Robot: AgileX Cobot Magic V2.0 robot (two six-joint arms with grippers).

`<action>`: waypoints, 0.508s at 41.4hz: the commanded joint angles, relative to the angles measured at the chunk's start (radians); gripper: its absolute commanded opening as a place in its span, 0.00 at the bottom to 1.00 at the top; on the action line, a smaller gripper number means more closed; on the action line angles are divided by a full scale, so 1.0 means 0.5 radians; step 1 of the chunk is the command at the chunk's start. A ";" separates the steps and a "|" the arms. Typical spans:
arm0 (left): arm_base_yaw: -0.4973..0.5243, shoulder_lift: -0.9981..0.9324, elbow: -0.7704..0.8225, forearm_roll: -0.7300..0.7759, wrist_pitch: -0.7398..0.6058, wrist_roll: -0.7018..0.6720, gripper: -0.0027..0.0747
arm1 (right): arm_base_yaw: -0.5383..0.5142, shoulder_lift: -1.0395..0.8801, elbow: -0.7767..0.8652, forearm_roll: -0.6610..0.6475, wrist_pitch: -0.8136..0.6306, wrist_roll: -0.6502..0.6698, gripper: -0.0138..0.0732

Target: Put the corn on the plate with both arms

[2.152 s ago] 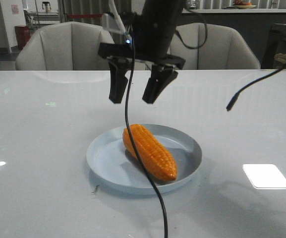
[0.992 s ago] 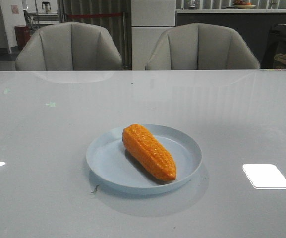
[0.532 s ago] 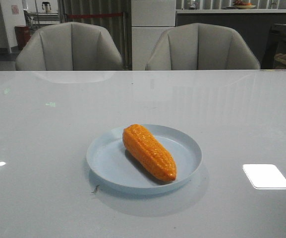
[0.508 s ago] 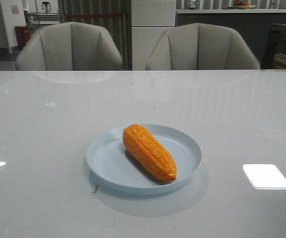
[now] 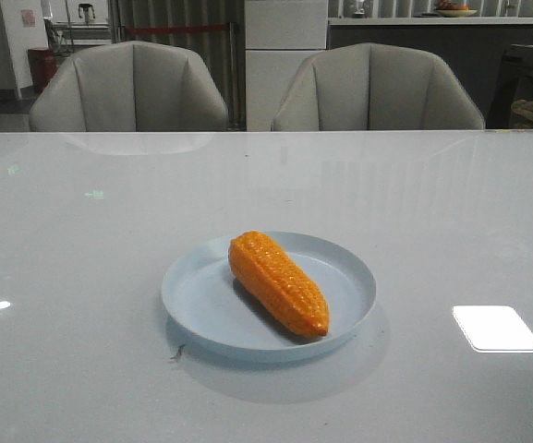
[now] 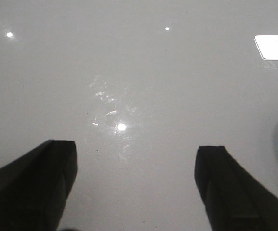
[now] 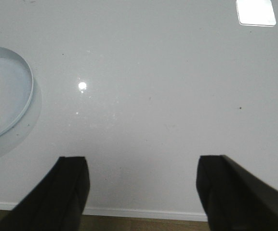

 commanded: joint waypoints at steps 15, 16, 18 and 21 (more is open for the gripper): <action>0.005 -0.007 -0.056 -0.019 -0.141 0.001 0.16 | -0.014 0.001 -0.051 0.018 -0.131 0.007 0.82; 0.005 -0.007 -0.056 -0.019 -0.141 0.001 0.14 | -0.014 0.001 -0.051 0.018 -0.131 0.007 0.82; 0.005 -0.007 -0.056 -0.019 -0.141 0.001 0.16 | -0.014 0.001 -0.051 0.018 -0.131 0.007 0.82; 0.005 -0.007 -0.056 -0.019 -0.141 0.001 0.16 | -0.014 0.001 -0.051 0.018 -0.131 0.007 0.82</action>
